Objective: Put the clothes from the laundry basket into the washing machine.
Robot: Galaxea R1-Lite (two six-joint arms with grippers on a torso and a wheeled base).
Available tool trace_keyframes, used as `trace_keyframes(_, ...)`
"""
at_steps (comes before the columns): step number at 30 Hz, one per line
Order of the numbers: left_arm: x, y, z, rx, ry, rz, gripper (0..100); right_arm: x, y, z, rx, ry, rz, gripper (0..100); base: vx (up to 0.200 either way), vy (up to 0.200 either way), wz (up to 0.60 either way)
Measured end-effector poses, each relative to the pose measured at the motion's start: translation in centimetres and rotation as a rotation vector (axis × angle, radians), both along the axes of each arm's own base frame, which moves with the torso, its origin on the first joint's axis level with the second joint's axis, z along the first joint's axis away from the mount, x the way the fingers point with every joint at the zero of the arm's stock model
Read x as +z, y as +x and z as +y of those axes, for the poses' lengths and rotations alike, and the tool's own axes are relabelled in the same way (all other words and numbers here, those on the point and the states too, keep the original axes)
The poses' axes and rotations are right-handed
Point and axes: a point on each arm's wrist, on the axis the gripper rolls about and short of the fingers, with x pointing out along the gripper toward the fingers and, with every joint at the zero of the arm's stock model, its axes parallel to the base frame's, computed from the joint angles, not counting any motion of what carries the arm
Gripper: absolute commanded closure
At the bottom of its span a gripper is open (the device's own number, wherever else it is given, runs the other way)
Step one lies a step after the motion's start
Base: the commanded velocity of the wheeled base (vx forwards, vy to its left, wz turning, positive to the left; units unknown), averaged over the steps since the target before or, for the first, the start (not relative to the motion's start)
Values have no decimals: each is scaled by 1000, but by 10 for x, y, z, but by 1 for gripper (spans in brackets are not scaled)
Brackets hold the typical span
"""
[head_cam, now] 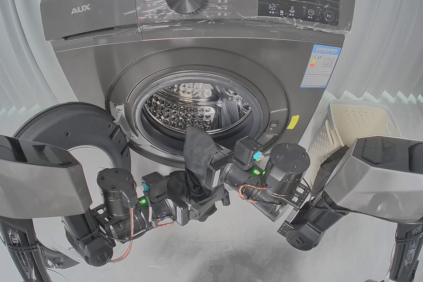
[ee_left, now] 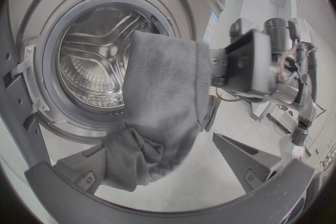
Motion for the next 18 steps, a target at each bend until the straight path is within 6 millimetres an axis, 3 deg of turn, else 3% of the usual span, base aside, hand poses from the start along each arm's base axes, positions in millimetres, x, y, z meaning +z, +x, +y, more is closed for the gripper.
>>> trace_keyframes(10,-11,28,-2,63,-7,-20,0,5,-10,-2,15,1,0,100,0,0,0)
trace_keyframes(18,-23,24,2,67,24,23,0,19,-10,-8,5,23,-21,100,0,0,0)
